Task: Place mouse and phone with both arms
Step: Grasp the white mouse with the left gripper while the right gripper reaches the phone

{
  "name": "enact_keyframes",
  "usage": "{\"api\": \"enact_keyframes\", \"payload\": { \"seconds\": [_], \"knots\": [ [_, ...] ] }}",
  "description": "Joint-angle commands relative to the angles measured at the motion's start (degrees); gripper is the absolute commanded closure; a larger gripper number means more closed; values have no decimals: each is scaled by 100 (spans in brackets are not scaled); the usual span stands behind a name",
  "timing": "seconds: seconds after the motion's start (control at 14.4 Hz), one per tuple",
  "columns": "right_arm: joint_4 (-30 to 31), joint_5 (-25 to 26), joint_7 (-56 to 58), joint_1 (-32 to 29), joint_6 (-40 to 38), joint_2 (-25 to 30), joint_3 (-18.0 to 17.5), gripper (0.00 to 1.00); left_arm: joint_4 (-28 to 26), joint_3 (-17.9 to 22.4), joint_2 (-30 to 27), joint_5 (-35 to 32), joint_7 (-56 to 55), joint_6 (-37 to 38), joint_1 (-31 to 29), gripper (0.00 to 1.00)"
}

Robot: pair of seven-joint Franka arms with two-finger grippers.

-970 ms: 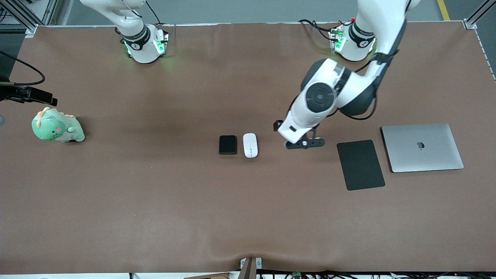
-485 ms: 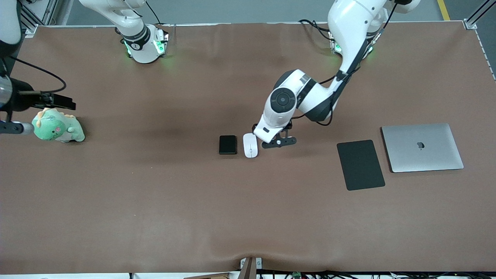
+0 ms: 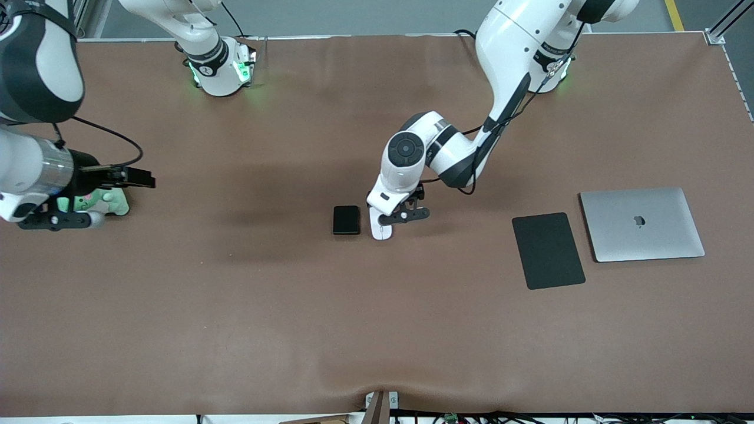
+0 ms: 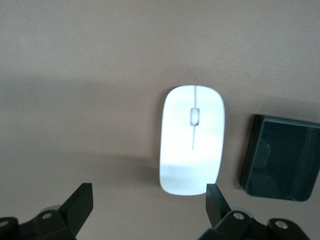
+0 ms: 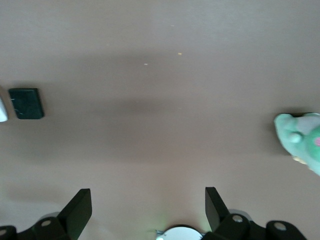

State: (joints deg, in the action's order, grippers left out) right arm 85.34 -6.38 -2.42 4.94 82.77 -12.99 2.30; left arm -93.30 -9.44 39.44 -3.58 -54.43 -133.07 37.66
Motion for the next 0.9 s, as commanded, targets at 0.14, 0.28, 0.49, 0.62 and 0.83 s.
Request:
{"api": "enact_keyframes", "payload": {
  "seconds": [0.14, 0.28, 0.49, 0.62, 0.83],
  "knots": [
    [44, -145, -469, 410, 274, -63, 17, 0, 900, 109, 669, -336, -173, 0, 207, 0],
    [44, -145, -671, 578, 354, -124, 17, 0, 1041, 126, 801, -353, -138, -8, 225, 0],
    [44, -275, -690, 683, 451, -221, 17, 0, 1085, 118, 898, -670, -155, -8, 242, 0],
    [44, -434, -698, 692, 512, -309, 17, 0, 1103, 118, 960, -670, -173, -17, 242, 1],
    [44, -443, -707, 815, 609, -440, 17, 0, 1243, 118, 1092, -661, -191, -70, 225, 4]
  ]
}}
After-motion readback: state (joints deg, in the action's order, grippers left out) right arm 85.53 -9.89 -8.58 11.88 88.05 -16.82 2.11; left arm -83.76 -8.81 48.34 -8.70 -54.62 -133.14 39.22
